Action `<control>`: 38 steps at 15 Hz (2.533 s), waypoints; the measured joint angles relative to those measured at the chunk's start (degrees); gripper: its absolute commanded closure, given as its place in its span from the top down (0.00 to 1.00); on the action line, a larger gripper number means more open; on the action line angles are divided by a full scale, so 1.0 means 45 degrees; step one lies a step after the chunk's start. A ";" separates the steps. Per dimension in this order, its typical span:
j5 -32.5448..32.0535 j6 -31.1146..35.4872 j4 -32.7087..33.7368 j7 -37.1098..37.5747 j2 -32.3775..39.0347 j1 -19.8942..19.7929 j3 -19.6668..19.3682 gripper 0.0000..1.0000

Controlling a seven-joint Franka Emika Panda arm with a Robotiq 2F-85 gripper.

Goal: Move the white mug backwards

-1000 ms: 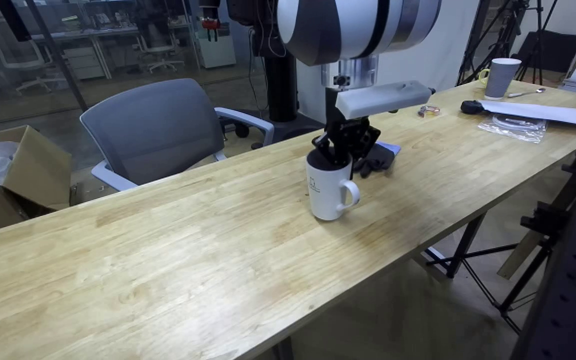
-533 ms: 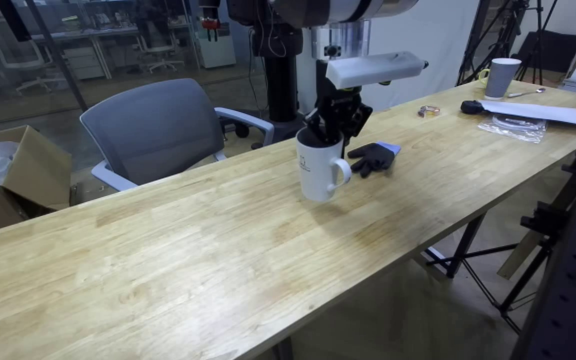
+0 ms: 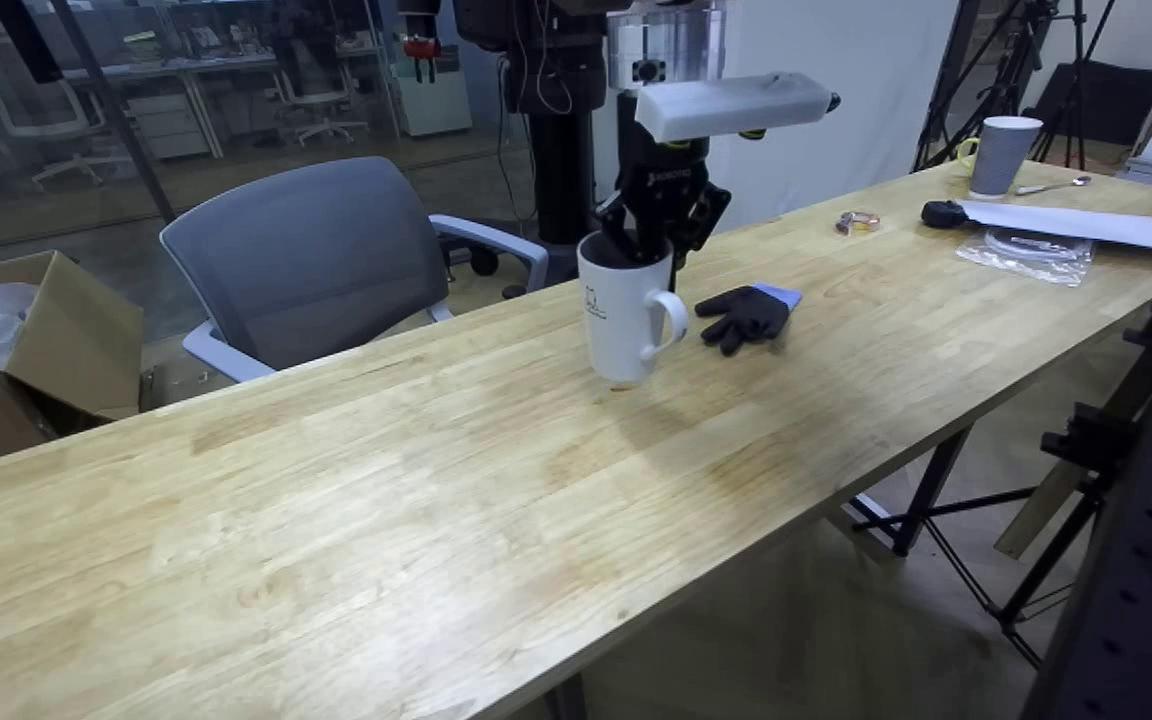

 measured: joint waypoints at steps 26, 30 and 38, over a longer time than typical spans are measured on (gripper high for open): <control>-0.0416 -0.1817 0.5757 0.0634 0.3590 0.0236 -0.0401 0.02; -0.0416 -0.2137 0.6562 0.0759 0.3960 0.0232 -0.0453 0.02; -0.0415 -0.2945 0.8044 0.0808 0.4933 0.0258 -0.0362 0.02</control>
